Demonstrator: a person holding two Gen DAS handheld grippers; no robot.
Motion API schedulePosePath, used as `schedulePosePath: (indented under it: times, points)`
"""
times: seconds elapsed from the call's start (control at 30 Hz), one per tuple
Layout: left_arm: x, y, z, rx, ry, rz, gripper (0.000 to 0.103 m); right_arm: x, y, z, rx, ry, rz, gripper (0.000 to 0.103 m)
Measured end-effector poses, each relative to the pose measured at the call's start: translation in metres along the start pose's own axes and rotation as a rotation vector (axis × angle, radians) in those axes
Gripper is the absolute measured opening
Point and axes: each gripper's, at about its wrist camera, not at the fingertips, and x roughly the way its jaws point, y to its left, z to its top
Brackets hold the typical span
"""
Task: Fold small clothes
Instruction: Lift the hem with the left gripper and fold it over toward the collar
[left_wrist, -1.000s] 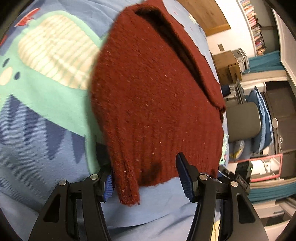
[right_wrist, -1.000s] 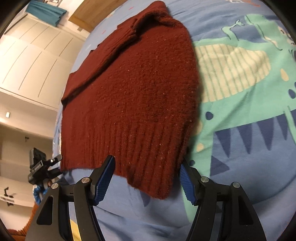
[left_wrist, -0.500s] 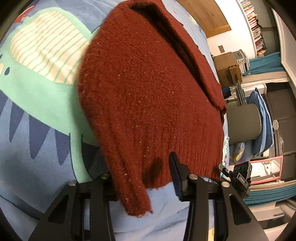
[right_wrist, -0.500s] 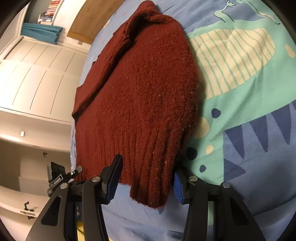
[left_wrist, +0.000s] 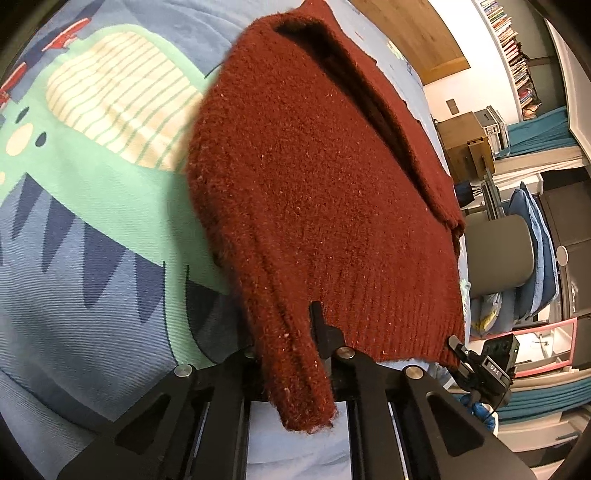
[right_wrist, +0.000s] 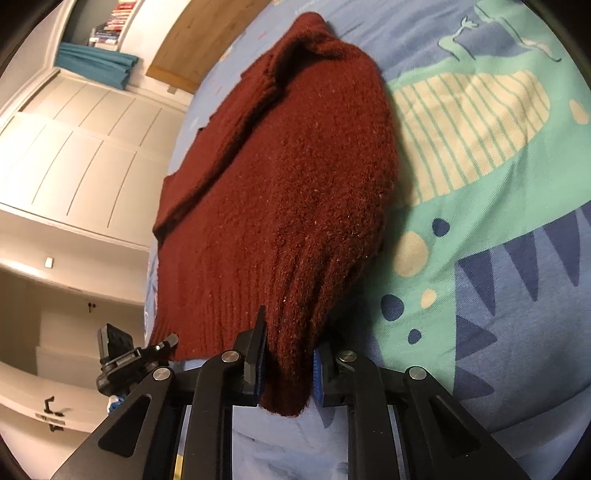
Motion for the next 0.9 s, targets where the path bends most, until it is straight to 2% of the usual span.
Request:
schedulePosePath:
  times: [0.3, 0.57, 0.73, 0.9]
  points:
    - [-0.007, -0.001, 0.001, -0.009, -0.043, -0.021, 0.005, 0.002, 0.001, 0.0, -0.008, -0.003, -0.004, 0.018]
    - [-0.029, -0.007, 0.017, -0.015, -0.084, -0.077, 0.005, -0.007, 0.0, 0.009, 0.017, -0.02, 0.067, 0.017]
    - [-0.047, -0.033, 0.04, 0.043, -0.12, -0.103, 0.005, -0.018, 0.014, 0.027, -0.001, -0.059, 0.123, 0.016]
    - [-0.059, -0.069, 0.074, 0.137, -0.147, -0.098, 0.005, -0.032, 0.04, 0.062, -0.04, -0.124, 0.166, 0.016]
